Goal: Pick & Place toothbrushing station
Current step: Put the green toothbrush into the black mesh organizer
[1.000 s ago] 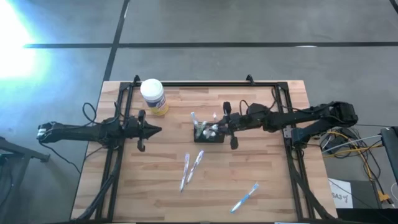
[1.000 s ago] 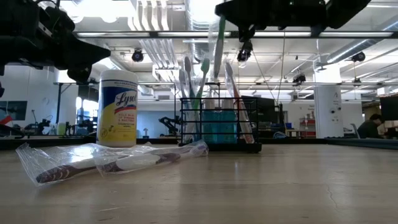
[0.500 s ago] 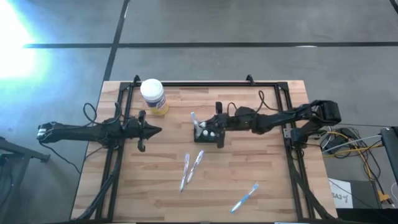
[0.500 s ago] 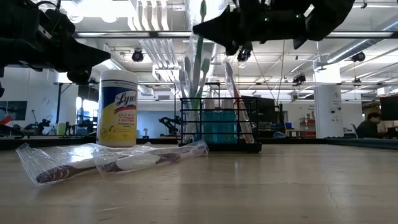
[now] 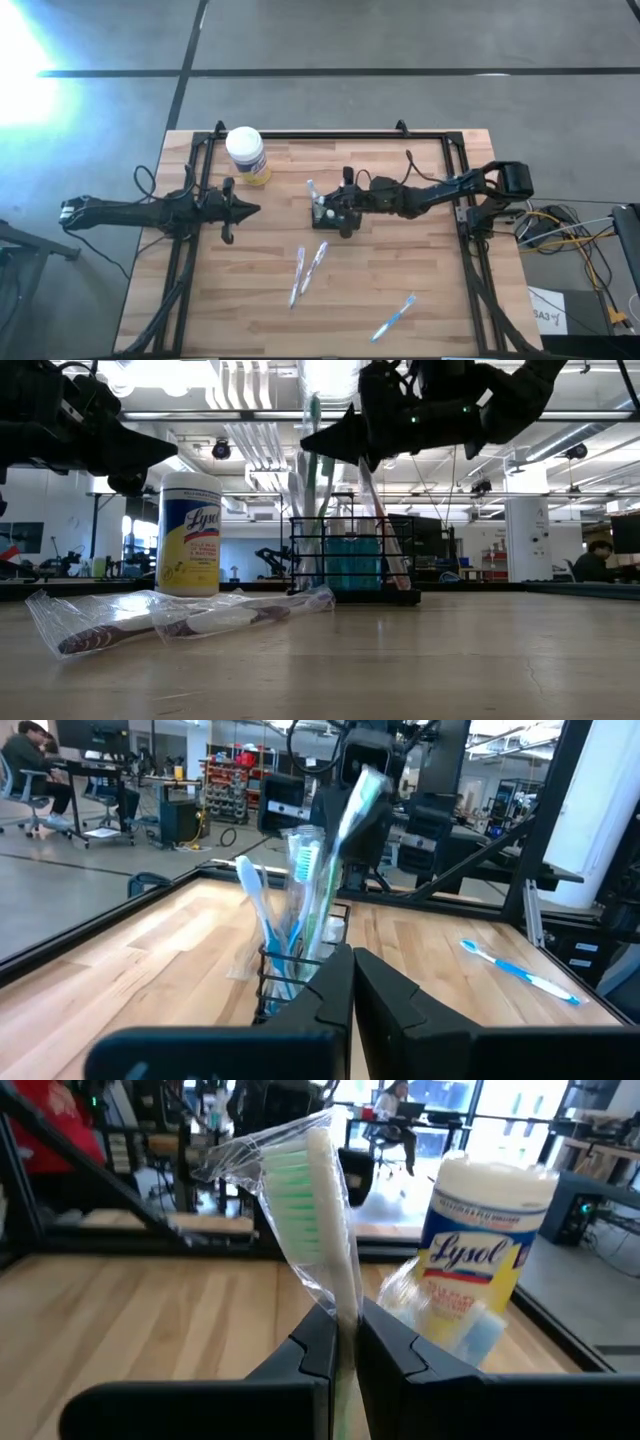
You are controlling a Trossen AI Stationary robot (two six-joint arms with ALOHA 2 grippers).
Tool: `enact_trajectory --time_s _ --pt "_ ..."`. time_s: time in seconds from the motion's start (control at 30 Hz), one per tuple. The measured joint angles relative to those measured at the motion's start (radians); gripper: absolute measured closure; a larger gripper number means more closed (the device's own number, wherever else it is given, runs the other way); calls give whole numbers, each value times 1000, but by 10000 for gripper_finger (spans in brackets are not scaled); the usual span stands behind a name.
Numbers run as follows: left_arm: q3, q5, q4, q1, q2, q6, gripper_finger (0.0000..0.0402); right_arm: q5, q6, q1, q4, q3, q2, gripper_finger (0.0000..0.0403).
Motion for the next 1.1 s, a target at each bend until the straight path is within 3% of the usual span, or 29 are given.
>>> enact_trajectory --time_s 0.77,1.1 --pt "0 0 0 0 0 -5 387 0 28 0 -20 -1 101 379" --pt "0 0 0 0 0 -8 387 -33 53 8 -46 -2 80 305"
